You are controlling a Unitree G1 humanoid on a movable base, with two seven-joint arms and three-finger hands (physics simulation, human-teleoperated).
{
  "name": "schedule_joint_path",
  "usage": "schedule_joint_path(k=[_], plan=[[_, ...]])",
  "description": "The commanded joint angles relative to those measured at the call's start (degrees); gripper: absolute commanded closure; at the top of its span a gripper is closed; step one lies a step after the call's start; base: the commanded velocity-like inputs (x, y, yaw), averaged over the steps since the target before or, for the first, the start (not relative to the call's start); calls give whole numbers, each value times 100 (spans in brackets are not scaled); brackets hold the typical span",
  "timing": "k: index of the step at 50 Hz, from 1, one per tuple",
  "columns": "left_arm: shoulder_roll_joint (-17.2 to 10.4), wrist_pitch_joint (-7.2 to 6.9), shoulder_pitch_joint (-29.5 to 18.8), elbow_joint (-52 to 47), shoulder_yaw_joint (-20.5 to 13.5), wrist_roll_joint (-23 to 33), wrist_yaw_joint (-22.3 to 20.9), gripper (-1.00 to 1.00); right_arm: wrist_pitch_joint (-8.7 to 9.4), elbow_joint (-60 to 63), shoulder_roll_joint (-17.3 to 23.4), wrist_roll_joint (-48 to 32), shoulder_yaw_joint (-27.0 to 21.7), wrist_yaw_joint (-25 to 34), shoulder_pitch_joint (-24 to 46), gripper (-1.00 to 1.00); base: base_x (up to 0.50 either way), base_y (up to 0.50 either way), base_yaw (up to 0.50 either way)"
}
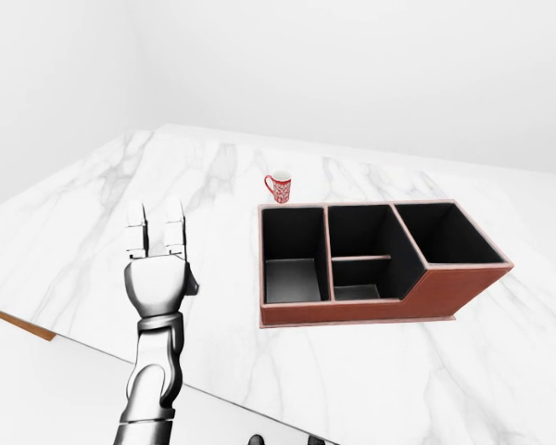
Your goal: Pick up the book and place it in the left compartment of the caddy.
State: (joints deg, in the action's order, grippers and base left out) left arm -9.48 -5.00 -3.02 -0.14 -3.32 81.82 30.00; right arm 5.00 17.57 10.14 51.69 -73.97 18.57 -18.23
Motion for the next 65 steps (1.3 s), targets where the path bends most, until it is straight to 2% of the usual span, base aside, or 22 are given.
schedule_joint_path(k=[1,18,21,23,32,34,35,36,37,38,39,40,41,42,45,46,49,55,65], plan=[[-15,0,-32,83,19,-5,0,-100,0,0,-17,-91,23,24,5,-100,0,0,0],[-22,0,-31,83,27,-12,0,-100,0,1,-18,-96,16,28,11,-100,0,0,0],[-63,0,-200,269,-19,-16,0,-100,0,50,-39,-87,6,10,-6,-100,0,0,0],[-90,0,-248,288,-117,-288,0,-100,0,68,-59,-123,-3,35,-12,-100,0,0,0],[-310,0,-694,1113,-38,-260,0,-100,0,-8,-59,-236,60,77,16,-100,0,0,0],[-331,71,-855,1465,-90,-584,0,-100,0,-35,-66,-274,83,103,29,-100,0,0,0],[-366,213,-951,1676,-99,-796,0,-100,0,-42,-69,-278,93,119,31,-100,0,0,0],[-404,63,-1018,1813,-45,-639,0,-100,0,-51,-66,-281,98,114,35,-100,0,0,0],[-417,37,-1026,1823,-34,-646,0,-100,0,-45,-63,-274,102,108,30,-100,0,0,0],[-436,89,-1089,1951,-45,-754,0,-100,0,-50,-68,-278,109,122,28,-100,0,0,0],[-462,82,-1126,2014,-27,-758,0,-100,0,-50,-74,-285,113,132,24,-100,0,0,0],[-483,12,-1165,2081,4,-702,0,-100,0,-49,-75,-285,114,131,21,-100,0,0,0],[-490,0,-1217,2160,-2,-742,0,-100,0,-42,-72,-278,111,127,14,-100,0,0,0],[-513,64,-1277,2252,-10,-831,0,-100,0,-58,-72,-300,123,126,23,-100,0,0,0],[-596,0,-1408,2368,6,-779,0,-100,0,-34,-75,-284,110,114,4,-100,0,0,0],[-628,92,-1468,2496,8,-867,0,-100,0,-43,-81,-306,111,120,12,-100,0,0,0],[-692,0,-1557,2687,61,-721,0,-100,0,-37,-83,-295,112,127,11,-100,0,0,0],[-727,0,-1739,2980,56,-792,0,-100,0,-60,-89,-313,127,148,10,-100,0,0,0],[-875,0,-2277,4033,198,-792,0,-100,0,-59,-96,-342,144,181,17,-100,0,0,0]])
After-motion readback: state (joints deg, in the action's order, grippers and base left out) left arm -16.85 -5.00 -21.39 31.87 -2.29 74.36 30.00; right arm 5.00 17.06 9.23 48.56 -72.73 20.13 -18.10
